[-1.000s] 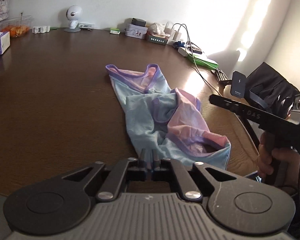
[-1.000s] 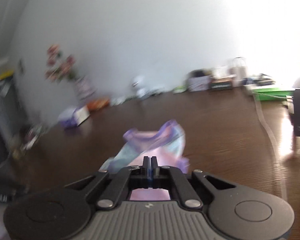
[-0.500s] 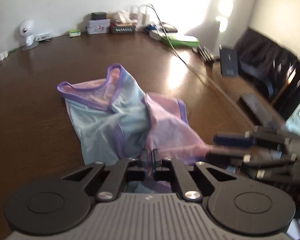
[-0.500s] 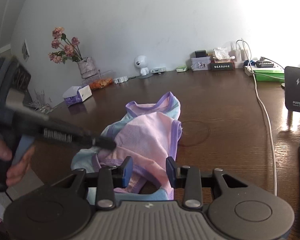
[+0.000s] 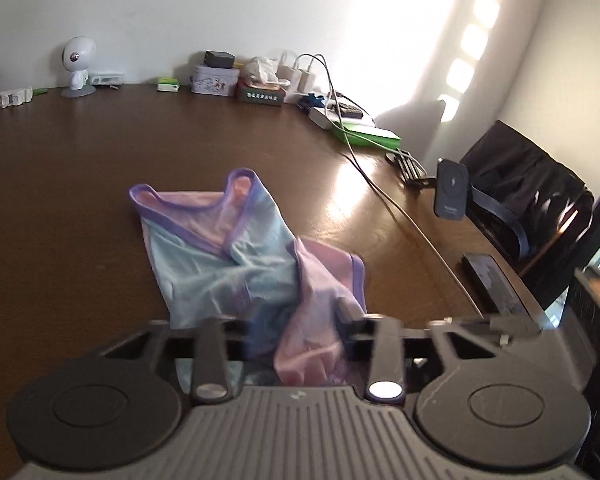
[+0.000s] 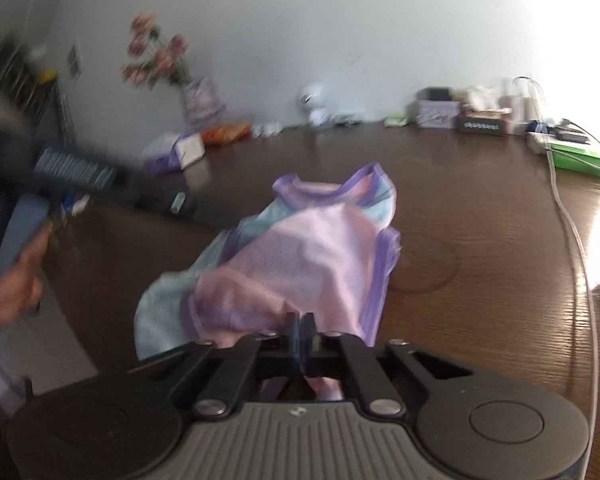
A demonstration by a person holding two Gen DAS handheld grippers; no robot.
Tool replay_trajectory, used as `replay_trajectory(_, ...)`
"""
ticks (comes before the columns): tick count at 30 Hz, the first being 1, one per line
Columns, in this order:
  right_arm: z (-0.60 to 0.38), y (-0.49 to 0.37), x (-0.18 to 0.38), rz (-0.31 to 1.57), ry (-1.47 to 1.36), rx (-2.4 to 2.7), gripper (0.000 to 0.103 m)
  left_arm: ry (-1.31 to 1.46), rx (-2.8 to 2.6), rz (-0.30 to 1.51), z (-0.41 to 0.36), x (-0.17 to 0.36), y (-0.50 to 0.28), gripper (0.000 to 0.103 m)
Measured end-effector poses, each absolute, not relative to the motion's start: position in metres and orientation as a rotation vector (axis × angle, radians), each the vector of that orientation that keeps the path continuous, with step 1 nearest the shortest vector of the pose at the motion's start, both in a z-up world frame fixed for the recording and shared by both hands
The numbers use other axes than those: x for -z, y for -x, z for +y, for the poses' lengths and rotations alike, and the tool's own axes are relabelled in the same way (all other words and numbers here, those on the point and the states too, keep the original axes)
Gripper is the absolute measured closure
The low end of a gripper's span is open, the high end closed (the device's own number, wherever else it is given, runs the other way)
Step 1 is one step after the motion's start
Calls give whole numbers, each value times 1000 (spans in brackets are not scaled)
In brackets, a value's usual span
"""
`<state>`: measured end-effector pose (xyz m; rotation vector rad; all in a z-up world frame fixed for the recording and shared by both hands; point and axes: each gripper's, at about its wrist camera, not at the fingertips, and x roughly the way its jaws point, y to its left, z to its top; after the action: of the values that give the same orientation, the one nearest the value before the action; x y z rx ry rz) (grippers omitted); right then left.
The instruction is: Fold clothes
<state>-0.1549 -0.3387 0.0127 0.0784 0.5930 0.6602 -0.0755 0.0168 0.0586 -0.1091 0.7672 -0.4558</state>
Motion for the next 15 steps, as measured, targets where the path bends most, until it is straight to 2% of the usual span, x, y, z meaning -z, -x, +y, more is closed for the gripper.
replay_trajectory(6,-373,154,-37,485,-330,-645,103,83,480,836,5,-31,87,46)
replay_trajectory(9,-384,162,-47,434,-433,-682,103,57,455,856,2,-21,89,47)
replay_trajectory(12,-393,167,-52,399,-501,-672,103,65,436,847,9,-22,90,51)
replay_trajectory(15,-402,160,-47,421,-510,-602,103,73,409,841,17,-25,90,64)
